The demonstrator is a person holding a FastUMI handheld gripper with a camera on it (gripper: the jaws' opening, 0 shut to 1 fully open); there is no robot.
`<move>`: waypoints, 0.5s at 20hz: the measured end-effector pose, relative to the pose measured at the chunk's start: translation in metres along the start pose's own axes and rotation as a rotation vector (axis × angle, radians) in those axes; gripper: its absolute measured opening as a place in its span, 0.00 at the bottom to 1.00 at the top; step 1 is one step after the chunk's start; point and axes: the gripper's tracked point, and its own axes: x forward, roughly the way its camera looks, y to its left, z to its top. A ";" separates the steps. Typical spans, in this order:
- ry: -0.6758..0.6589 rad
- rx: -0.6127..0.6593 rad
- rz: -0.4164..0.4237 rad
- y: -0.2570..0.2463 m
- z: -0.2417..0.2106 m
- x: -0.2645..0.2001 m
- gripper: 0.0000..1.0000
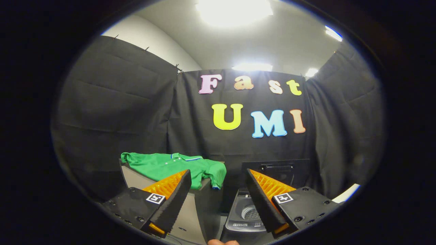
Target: Put the clothes into the washing machine and then close the washing machine lid.
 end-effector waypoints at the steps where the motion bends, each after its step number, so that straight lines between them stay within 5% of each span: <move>1: 0.007 -0.014 0.014 0.007 0.008 0.008 1.00; 10: 0.098 0.095 0.143 0.073 0.058 0.076 1.00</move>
